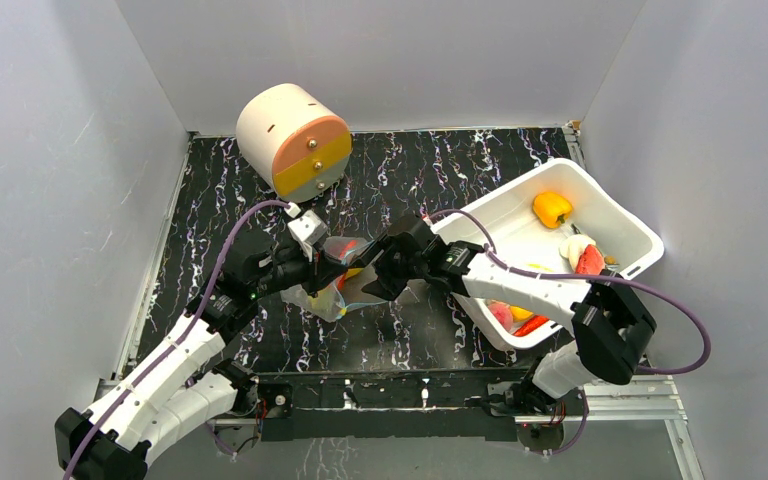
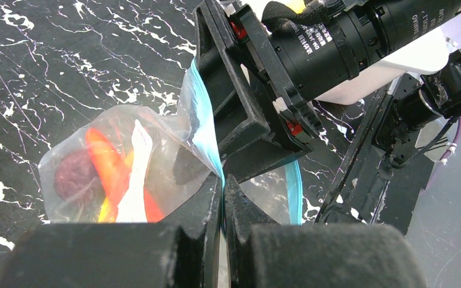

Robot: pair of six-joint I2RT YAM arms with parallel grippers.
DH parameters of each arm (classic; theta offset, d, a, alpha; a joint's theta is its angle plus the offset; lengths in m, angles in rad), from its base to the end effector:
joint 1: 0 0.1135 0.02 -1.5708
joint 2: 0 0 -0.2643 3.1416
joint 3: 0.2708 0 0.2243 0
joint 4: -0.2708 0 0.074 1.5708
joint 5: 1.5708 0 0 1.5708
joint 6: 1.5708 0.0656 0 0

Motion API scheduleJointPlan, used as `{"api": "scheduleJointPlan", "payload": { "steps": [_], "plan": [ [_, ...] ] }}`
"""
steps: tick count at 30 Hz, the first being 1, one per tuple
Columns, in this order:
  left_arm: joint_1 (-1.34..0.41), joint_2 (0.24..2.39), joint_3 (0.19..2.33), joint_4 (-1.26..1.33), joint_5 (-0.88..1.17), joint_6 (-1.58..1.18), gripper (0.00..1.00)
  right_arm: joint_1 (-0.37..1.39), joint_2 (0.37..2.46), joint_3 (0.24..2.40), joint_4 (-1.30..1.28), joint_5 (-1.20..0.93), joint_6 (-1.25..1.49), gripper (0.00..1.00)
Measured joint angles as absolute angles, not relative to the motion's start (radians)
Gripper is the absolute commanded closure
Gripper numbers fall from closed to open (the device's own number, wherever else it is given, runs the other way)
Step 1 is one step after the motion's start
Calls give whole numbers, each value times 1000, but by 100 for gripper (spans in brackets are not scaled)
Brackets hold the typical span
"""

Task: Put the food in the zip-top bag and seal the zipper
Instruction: Place the fake vegetable in the zipper food storage bag, then pick up the fake vegetable from the bin.

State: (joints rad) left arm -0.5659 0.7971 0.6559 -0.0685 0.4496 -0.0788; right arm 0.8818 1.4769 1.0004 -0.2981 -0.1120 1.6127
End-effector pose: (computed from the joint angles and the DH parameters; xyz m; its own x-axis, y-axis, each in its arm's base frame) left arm 0.1433 -0.1248 0.3038 -0.2414 0.0694 -0.9679 0.8253 0.5394 -0.1672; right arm 0.1941 0.2472 0.2335 -0.7985 0.5922 0.1080 0.4785 0.5155 0.7108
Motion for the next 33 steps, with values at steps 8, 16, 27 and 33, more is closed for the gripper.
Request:
{"api": "scheduleJointPlan", "payload": {
  "steps": [8,16,27,33],
  "plan": [
    [-566,797,656,-69,438,-78,100,882,1452,1000,-302,-88,1574,42],
    [-566,797,656,-71,423,-78,100,882,1349,1000,-314,-43,1434,43],
    [-566,774,656,-86,376,-81,100,882,1231,1015,-377,62,1011,42],
    [-566,774,656,-84,372,-113,100,854,1239,1137,-515,226,757,40]
  ]
}}
